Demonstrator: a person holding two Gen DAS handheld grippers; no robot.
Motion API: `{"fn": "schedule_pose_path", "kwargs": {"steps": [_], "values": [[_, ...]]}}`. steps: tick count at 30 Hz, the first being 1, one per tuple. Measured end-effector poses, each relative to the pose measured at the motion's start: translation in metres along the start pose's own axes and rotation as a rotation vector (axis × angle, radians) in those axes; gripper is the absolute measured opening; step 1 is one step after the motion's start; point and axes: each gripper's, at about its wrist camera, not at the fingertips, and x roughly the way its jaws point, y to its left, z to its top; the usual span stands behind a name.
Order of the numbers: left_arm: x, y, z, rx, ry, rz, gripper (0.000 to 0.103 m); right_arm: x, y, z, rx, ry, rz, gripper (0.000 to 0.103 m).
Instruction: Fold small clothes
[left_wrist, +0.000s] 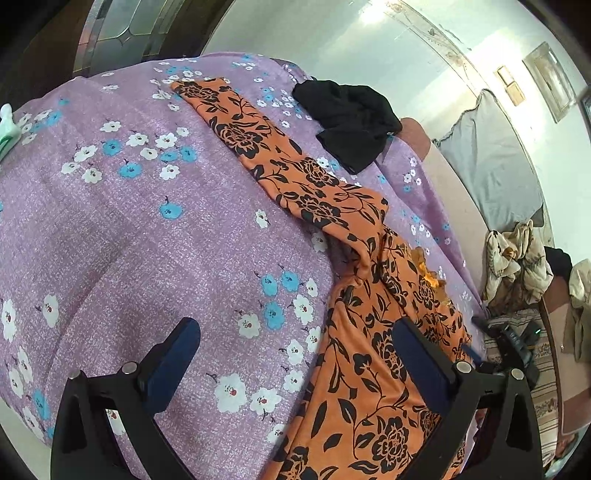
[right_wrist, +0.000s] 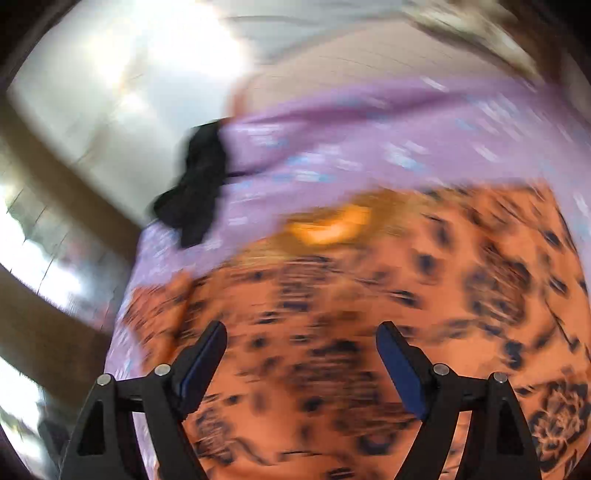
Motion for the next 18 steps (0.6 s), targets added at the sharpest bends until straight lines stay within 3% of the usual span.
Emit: {"fn": "schedule_pose_path", "kwargs": {"steps": [3, 6, 10, 13, 15, 18], "values": [[-0.001, -0.013, -0.002, 0.049, 0.016, -0.032, 0.103, -0.016, -0.017, -0.017, 0.017, -0.03, 0.074, 0.085], [0.005, -0.051, -0.001, 0.133, 0.047, -0.077, 0.103, -0.031, -0.023, -0.043, -0.095, -0.055, 0.048, 0.085], [0.039, -0.117, 0.012, 0.214, 0.088, -0.15, 0.103, -0.04, -0.037, -0.072, -0.133, -0.075, 0.04, 0.085], [0.1, -0.151, 0.024, 0.188, 0.193, -0.17, 0.103, -0.031, -0.05, -0.093, -0.184, -0.081, 0.017, 0.085], [0.135, -0.156, 0.029, 0.13, 0.252, -0.156, 0.1, -0.032, -0.052, -0.102, -0.209, -0.126, 0.035, 0.086], [0.174, -0.152, 0.033, 0.018, 0.302, -0.103, 0.095, -0.03, -0.058, -0.1, -0.187, -0.125, 0.077, 0.087]]}}
